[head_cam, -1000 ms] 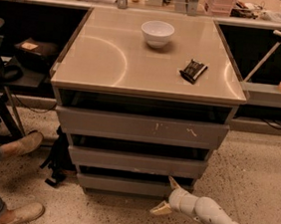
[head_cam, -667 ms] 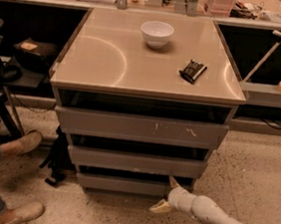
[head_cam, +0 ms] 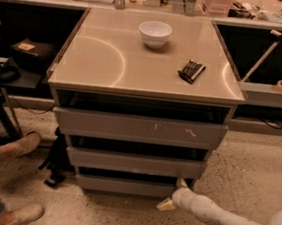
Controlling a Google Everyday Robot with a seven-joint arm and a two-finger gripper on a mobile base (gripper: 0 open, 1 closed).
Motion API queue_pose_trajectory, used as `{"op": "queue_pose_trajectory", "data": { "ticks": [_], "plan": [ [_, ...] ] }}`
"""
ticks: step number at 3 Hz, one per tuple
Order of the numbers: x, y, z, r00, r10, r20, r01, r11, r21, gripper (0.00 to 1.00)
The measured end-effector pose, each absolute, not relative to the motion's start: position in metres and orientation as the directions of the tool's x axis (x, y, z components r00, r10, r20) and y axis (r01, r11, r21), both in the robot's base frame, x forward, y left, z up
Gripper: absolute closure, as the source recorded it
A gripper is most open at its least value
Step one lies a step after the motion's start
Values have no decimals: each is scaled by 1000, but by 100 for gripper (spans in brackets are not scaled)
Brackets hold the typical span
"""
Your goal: Open bottom drawer
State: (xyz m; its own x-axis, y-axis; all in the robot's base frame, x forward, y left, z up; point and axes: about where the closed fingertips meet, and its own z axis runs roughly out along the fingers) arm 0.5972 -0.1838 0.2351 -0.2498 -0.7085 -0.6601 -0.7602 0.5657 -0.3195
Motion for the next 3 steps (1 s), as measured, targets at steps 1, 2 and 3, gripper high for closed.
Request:
{"op": "queue_pose_trajectory", "data": {
  "ticks": [1,2,3],
  "plan": [
    [597,-184,235,-250,-708,-660,-760,566,-319,0],
    [599,-177,224,-250,-712,-657,-773,555,-307,0],
    [632,-133,170,-241,-680,-692,-791,551,-266,0]
  ]
}}
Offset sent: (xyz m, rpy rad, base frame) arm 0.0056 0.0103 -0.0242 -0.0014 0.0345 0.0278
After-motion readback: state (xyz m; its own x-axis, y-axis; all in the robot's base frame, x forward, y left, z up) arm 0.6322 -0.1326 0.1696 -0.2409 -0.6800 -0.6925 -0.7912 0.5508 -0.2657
